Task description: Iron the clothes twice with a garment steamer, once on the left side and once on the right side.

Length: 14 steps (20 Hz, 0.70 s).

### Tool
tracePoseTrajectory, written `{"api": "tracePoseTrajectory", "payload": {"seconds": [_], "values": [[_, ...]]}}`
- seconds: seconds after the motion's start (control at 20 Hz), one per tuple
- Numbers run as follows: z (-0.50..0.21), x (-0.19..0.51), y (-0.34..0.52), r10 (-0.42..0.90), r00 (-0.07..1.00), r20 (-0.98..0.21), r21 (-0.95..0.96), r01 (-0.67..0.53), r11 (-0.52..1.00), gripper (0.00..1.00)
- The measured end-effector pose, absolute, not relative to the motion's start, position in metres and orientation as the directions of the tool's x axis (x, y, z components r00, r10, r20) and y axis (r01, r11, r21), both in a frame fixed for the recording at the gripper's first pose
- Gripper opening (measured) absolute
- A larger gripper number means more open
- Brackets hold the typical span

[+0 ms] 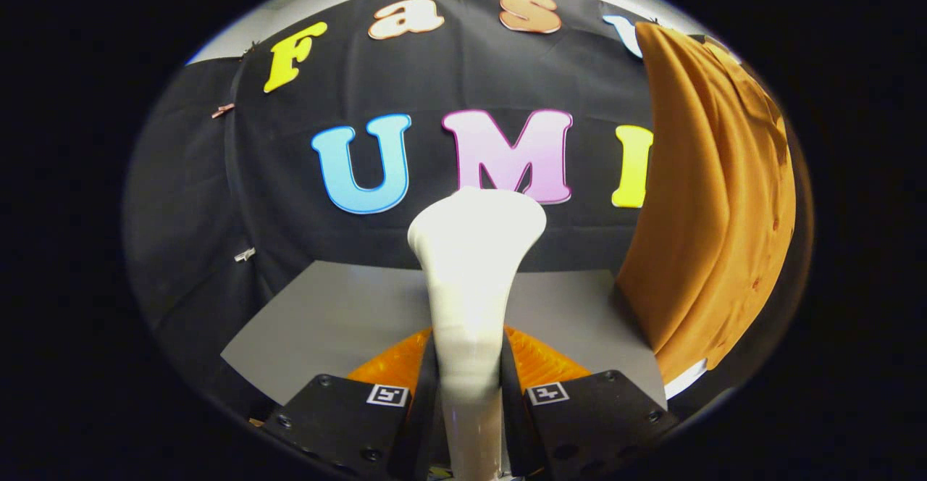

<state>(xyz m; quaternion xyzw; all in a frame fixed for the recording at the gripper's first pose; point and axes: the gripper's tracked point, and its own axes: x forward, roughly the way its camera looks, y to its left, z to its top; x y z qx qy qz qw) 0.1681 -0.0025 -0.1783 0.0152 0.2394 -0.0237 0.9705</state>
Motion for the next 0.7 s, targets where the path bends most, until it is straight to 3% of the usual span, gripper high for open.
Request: {"api": "tracePoseTrajectory", "payload": {"seconds": [0.7], "values": [[-0.088,0.061,0.006,-0.110,0.960,-0.257,0.085,0.135,0.987,0.44]]}}
